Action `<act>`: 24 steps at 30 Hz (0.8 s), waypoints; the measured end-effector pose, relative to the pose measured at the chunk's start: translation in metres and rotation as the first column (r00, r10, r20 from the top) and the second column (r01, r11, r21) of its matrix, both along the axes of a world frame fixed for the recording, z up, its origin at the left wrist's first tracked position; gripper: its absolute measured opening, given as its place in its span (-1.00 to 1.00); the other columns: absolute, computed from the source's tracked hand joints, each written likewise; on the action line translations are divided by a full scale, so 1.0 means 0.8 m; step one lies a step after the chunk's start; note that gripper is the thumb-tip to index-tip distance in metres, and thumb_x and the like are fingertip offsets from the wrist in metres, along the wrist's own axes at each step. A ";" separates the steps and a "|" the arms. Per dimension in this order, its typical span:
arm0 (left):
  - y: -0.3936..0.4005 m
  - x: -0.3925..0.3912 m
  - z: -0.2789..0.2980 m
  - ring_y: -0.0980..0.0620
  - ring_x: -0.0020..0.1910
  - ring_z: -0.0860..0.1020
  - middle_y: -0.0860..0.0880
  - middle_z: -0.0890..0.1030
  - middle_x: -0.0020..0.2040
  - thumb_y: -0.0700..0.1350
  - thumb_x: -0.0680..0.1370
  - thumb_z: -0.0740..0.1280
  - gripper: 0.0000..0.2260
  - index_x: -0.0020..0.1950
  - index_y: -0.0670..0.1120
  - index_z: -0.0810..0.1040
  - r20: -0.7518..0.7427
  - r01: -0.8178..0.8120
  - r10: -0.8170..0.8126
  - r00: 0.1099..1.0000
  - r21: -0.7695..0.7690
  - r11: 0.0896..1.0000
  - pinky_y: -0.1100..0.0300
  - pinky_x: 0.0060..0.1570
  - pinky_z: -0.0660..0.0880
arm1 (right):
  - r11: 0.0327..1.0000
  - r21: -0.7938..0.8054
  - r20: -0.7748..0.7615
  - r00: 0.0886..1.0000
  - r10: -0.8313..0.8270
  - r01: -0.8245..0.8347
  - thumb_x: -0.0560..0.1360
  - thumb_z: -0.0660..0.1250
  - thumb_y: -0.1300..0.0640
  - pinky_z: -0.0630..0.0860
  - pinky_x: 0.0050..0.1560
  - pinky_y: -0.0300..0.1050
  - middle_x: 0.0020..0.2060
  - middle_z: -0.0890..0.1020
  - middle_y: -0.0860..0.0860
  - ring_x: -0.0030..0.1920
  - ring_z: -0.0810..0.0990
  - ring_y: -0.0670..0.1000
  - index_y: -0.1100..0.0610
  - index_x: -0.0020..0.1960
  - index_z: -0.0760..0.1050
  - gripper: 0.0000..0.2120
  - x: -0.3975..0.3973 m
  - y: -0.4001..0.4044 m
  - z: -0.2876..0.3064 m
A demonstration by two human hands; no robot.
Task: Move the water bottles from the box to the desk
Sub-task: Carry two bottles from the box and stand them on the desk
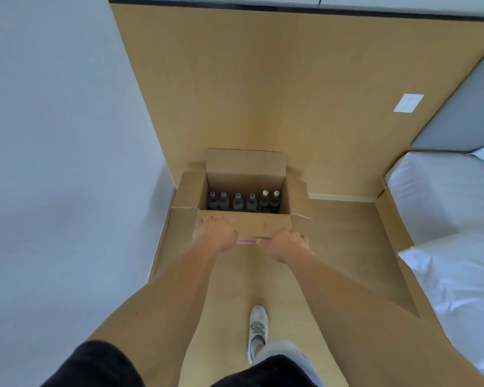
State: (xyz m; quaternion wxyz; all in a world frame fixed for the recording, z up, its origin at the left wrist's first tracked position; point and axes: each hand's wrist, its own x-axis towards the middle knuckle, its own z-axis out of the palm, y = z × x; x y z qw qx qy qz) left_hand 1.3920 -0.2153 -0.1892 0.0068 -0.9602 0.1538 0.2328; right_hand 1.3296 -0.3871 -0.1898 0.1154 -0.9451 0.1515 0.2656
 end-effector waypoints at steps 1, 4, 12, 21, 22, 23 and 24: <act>-0.006 0.021 0.000 -0.17 0.31 0.43 -0.11 0.50 0.34 0.01 0.63 0.08 -0.65 0.36 -0.02 0.44 0.006 -0.014 0.014 1.000 -0.001 1.000 -0.08 0.28 0.33 | 1.000 0.003 -0.007 1.000 0.004 -0.004 0.58 0.09 -0.27 0.26 0.40 0.12 0.41 0.45 0.10 0.42 0.37 0.17 -0.03 0.50 0.30 -0.43 0.024 -0.005 -0.003; -0.032 0.078 0.002 -0.17 0.31 0.43 -0.10 0.48 0.32 0.01 0.62 0.08 -0.65 0.38 0.01 0.41 -0.009 -0.038 0.038 0.999 -0.005 0.999 -0.09 0.26 0.31 | 0.999 0.027 -0.028 0.999 0.029 -0.028 0.57 0.10 -0.25 0.28 0.37 0.11 0.36 0.48 0.11 0.39 0.39 0.16 -0.02 0.45 0.34 -0.47 0.091 -0.026 0.000; -0.093 0.185 -0.014 -0.18 0.40 0.36 -0.09 0.43 0.41 0.09 0.66 0.09 -0.60 0.49 0.06 0.34 -0.055 -0.077 0.076 0.996 -0.023 0.997 -0.11 0.37 0.28 | 0.997 0.075 -0.027 0.999 0.032 -0.030 0.59 0.11 -0.28 0.22 0.46 0.15 0.43 0.40 0.10 0.45 0.33 0.18 -0.08 0.55 0.20 -0.41 0.205 -0.085 0.000; -0.112 0.286 -0.057 -0.19 0.40 0.37 -0.09 0.42 0.43 0.10 0.66 0.08 -0.57 0.52 0.09 0.30 -0.140 -0.047 0.048 0.989 0.011 0.999 -0.13 0.39 0.27 | 0.996 0.082 -0.131 0.991 -0.028 0.039 0.60 0.07 -0.31 0.26 0.42 0.14 0.46 0.38 0.09 0.46 0.32 0.17 -0.10 0.59 0.11 -0.37 0.287 -0.118 -0.040; -0.114 0.300 -0.062 -0.18 0.40 0.37 -0.09 0.41 0.44 0.10 0.66 0.08 -0.57 0.53 0.10 0.29 -0.145 -0.039 0.040 0.989 0.008 0.999 -0.13 0.39 0.27 | 0.996 0.078 -0.138 0.990 -0.041 0.052 0.60 0.07 -0.31 0.26 0.42 0.14 0.46 0.39 0.09 0.46 0.33 0.17 -0.10 0.59 0.12 -0.37 0.300 -0.121 -0.044; -0.116 0.315 -0.067 -0.18 0.41 0.37 -0.09 0.41 0.45 0.10 0.66 0.08 -0.56 0.54 0.10 0.28 -0.147 -0.029 0.030 0.989 0.007 1.000 -0.13 0.40 0.27 | 0.996 0.068 -0.144 0.988 -0.051 0.062 0.60 0.08 -0.31 0.26 0.41 0.14 0.46 0.39 0.09 0.45 0.33 0.17 -0.10 0.59 0.12 -0.37 0.312 -0.123 -0.048; -0.117 0.330 -0.072 -0.17 0.41 0.37 -0.08 0.41 0.45 0.10 0.66 0.08 -0.56 0.54 0.10 0.28 -0.148 -0.017 0.017 0.989 0.002 1.000 -0.13 0.40 0.27 | 0.996 0.059 -0.149 0.987 -0.061 0.071 0.60 0.08 -0.31 0.26 0.41 0.13 0.45 0.40 0.08 0.45 0.34 0.18 -0.10 0.59 0.13 -0.38 0.325 -0.124 -0.051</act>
